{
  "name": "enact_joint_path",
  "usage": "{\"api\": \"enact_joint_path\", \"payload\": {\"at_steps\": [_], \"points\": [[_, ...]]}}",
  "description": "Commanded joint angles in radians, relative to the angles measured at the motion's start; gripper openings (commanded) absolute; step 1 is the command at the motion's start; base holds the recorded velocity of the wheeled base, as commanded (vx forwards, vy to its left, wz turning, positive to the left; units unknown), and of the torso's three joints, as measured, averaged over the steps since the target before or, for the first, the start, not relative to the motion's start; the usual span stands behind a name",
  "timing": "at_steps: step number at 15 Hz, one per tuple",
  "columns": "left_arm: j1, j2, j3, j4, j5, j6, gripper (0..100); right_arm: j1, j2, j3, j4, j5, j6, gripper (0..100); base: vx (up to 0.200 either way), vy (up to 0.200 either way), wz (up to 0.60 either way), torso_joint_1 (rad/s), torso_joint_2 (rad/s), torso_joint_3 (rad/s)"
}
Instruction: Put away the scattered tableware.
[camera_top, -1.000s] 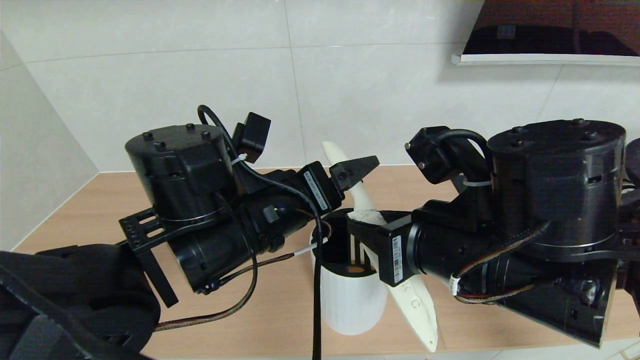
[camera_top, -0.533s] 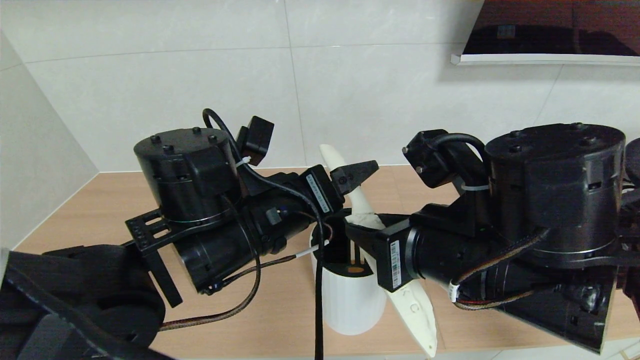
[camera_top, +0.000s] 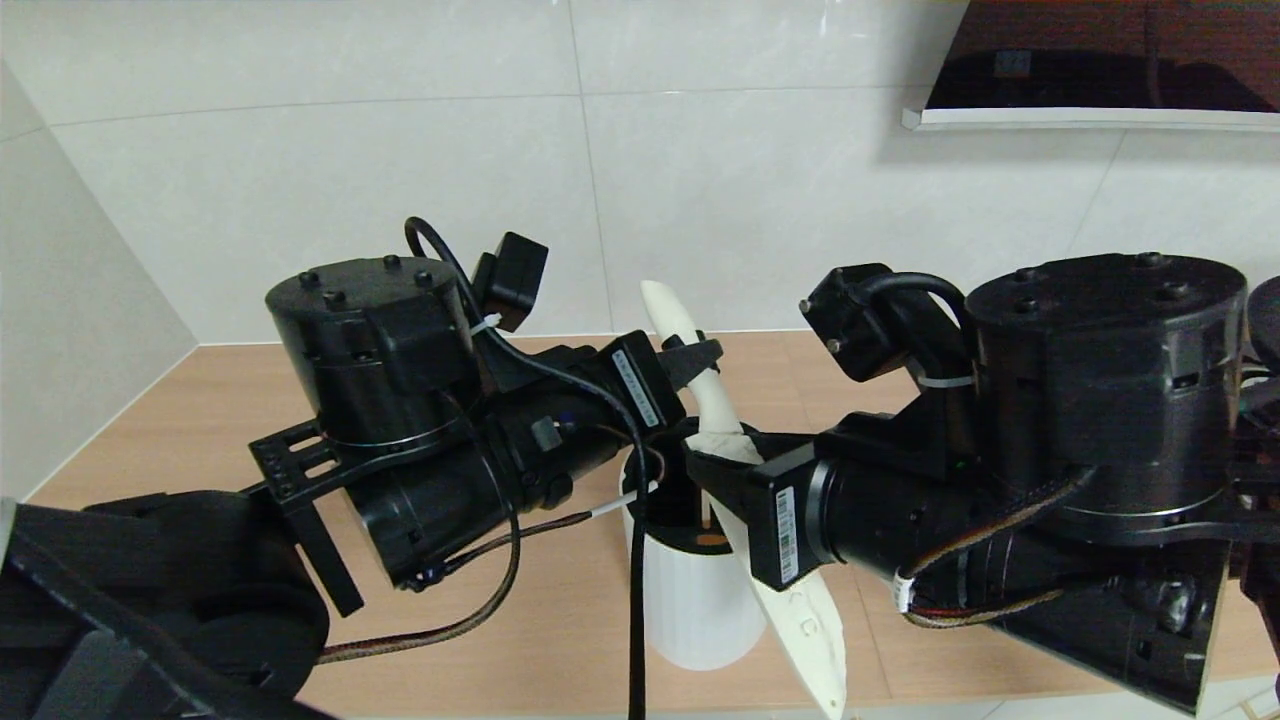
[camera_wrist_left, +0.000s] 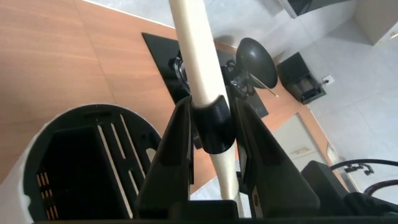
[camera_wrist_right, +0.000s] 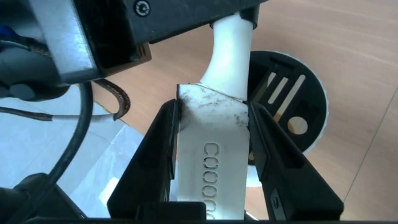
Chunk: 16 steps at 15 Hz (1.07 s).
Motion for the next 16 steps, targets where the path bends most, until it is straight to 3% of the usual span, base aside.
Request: {"api": "enact_joint_path", "payload": {"at_steps": [1,3,4,9,10,11,14,16], "points": [[0.000,-0.005,-0.001,0.000,0.000,0.000,0,0.000,0.000,0.000,-0.002,0.000,0.000,0,0.000,0.000,0.00,0.000,0.00,0.000],[0.000,-0.011,-0.001,0.000,0.000,0.000,0,-0.001,0.000,0.000,-0.001,-0.002,0.000,0,0.000,0.000,0.00,0.000,0.00,0.000],[0.000,-0.015,-0.003,-0.002,0.000,0.000,0,0.000,0.000,0.000,-0.001,-0.002,0.000,100,0.000,0.000,0.00,0.000,0.00,0.000],[0.001,-0.088,-0.010,0.008,0.000,0.003,0,-0.006,-0.038,0.000,-0.002,-0.005,0.015,100,0.000,0.000,0.00,0.000,0.00,0.000],[0.006,-0.128,-0.024,0.031,0.008,0.024,0,-0.030,-0.097,0.002,0.001,-0.002,0.011,100,0.000,0.000,0.00,0.000,0.00,0.000],[0.018,-0.159,-0.041,0.074,0.020,0.039,0,-0.063,-0.138,0.010,0.006,0.004,0.006,100,0.000,0.000,0.00,0.000,0.00,0.000],[0.055,-0.209,-0.154,0.201,0.112,0.041,0,-0.162,-0.209,0.010,0.009,0.007,-0.040,100,0.000,0.000,0.00,0.000,0.00,0.000],[0.056,-0.246,-0.237,0.336,0.170,0.043,0,-0.221,-0.232,0.002,0.009,0.007,-0.046,100,0.000,0.000,0.00,0.000,0.00,0.000]]}}
